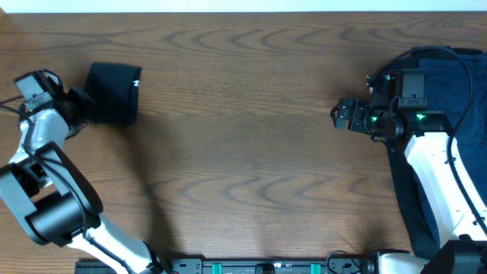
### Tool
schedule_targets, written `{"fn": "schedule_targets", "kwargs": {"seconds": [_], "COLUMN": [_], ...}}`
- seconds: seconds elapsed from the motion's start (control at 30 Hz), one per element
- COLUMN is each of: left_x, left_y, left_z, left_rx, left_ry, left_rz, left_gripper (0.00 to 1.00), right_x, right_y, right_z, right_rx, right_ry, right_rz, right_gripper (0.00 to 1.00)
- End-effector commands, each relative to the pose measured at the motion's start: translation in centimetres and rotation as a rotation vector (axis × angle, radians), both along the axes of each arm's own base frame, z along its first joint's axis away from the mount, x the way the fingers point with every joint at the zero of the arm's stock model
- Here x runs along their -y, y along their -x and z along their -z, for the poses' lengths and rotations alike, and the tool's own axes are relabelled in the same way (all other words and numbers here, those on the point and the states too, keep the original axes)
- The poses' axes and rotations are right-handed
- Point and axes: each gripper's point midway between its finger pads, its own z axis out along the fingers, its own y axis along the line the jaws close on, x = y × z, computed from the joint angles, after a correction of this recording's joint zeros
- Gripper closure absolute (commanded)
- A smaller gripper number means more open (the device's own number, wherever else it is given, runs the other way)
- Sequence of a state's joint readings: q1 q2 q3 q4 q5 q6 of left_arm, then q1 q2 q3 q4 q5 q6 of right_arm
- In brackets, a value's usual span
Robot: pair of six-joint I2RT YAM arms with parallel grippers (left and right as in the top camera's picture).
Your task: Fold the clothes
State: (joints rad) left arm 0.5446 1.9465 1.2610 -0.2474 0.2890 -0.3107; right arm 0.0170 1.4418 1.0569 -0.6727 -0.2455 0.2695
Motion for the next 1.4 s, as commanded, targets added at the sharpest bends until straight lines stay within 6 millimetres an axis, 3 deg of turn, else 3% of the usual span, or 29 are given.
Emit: {"fn": "schedule_targets", "kwargs": {"seconds": [0.0, 0.47, 0.57, 0.67, 0.83, 0.9, 0.93, 0.97, 1.03, 1.1, 1.17, 1.37], "left_x": [-1.4, -0.7, -0.2, 0.5, 4.1, 5.8, 6.6, 7.5, 8.9, 10.0, 10.9, 11.2], "left_y": [0.9, 2.5, 2.5, 2.1, 4.3, 5.4, 5.9, 6.5, 7.2, 7.5, 7.7, 7.9], "left_z": [1.1, 1.3, -1.3, -5.8, -12.9, -14.2, -14.7, -15.0, -15.3, -15.3, -14.9, -14.7], "left_rx": [-0.042, -0.106, -0.074, 0.008, 0.083, 0.078, 0.071, 0.061, 0.044, 0.026, 0.005, -0.01], "left_ry": [-0.018, 0.012, -0.007, -0.052, -0.045, -0.032, -0.028, -0.024, -0.014, -0.006, 0.004, 0.01], "left_rz": [-0.043, -0.049, -0.042, -0.031, -0.018, -0.006, 0.006, 0.02, 0.046, 0.071, 0.091, 0.099], "left_gripper": [0.94, 0.94, 0.94, 0.94, 0.93, 0.84, 0.74, 0.48, 0.25, 0.08, 0.02, 0.02], "right_x": [0.2, 0.2, 0.2, 0.2, 0.2, 0.2, 0.2, 0.2, 0.2, 0.2, 0.2, 0.2], "right_y": [-0.1, -0.1, -0.1, -0.1, -0.1, -0.1, -0.1, -0.1, -0.1, -0.1, -0.1, -0.1], "right_z": [-0.1, -0.1, -0.1, -0.1, -0.1, -0.1, -0.1, -0.1, -0.1, -0.1, -0.1, -0.1], "right_rx": [0.006, 0.006, 0.006, 0.006, 0.006, 0.006, 0.006, 0.006, 0.006, 0.006, 0.006, 0.006], "right_ry": [0.01, 0.009, 0.009, 0.009, 0.01, 0.01, 0.009, 0.01, 0.01, 0.009, 0.01, 0.01], "right_rz": [-0.002, -0.001, -0.001, -0.001, -0.002, -0.002, -0.001, -0.002, -0.002, -0.001, -0.002, -0.002], "right_gripper": [0.01, 0.01, 0.01, 0.01, 0.01, 0.01, 0.01, 0.01, 0.01, 0.01, 0.01, 0.01]}}
